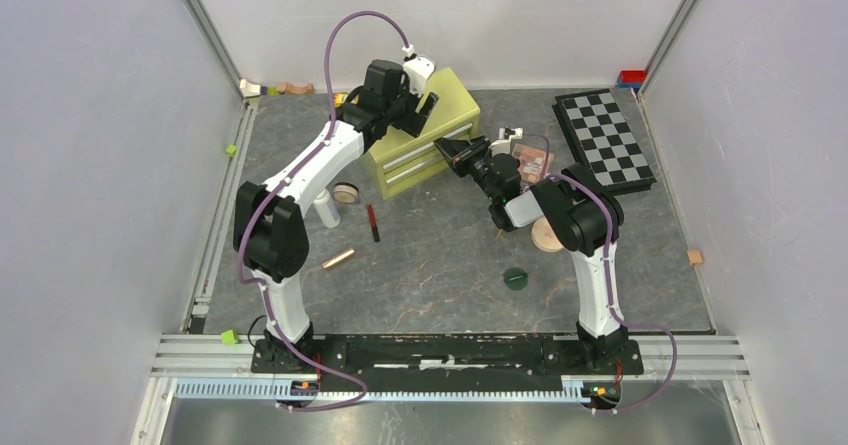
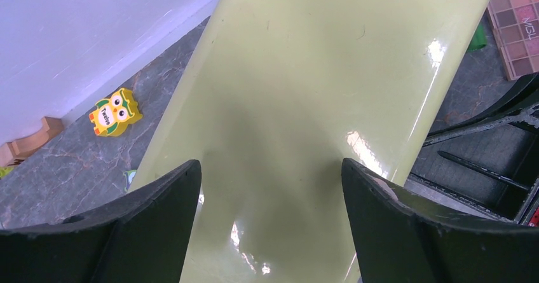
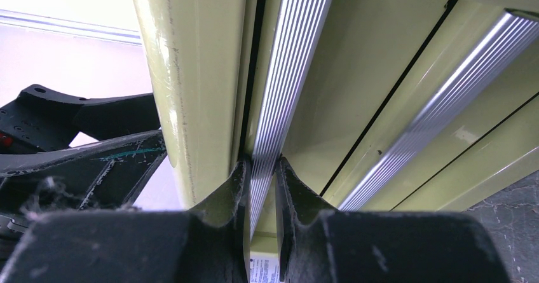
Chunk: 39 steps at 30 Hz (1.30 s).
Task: Organize the makeup
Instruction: Open the drawer in the storage box.
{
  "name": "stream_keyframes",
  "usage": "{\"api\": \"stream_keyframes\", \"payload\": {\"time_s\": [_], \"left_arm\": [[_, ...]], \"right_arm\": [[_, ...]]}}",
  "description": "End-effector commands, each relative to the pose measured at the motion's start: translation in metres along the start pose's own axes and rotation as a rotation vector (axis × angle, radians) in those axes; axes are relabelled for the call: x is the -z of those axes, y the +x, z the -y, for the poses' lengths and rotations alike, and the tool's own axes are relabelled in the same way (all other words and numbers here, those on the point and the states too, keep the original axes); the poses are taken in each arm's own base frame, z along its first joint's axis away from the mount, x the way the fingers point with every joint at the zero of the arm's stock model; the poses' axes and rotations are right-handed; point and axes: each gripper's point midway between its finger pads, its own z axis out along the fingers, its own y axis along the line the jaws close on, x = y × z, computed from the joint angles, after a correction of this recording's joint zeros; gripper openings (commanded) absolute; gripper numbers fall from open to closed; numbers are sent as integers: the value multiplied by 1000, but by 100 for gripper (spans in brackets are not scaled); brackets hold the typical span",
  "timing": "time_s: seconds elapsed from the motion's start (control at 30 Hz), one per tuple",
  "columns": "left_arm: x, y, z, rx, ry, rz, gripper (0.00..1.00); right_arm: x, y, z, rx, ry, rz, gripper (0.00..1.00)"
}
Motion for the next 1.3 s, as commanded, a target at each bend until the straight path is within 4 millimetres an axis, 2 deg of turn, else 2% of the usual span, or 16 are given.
{"api": "stream_keyframes", "payload": {"time_s": [0.0,0.33,0.57,0.87,1.1,1.27], "left_arm": [[-6,39,11,-55,39,-124,87],[1,31,12,-71,59,-105,86],[4,36,19,-102,93,-115,82],[8,45,41,-210,149,-131,83],[4,54,40,-281,76,-163,84],[0,55,31,-288,9,-171,80]], "right_arm": [[-7,-5,-21,89,-38,4,8],[-5,-7,-20,105,-25,11,8],[-6,-6,-21,97,-30,10,8],[-7,-6,-20,100,-28,9,8],[-7,-6,-20,98,-28,10,8],[-7,-5,-21,98,-31,9,8]]}}
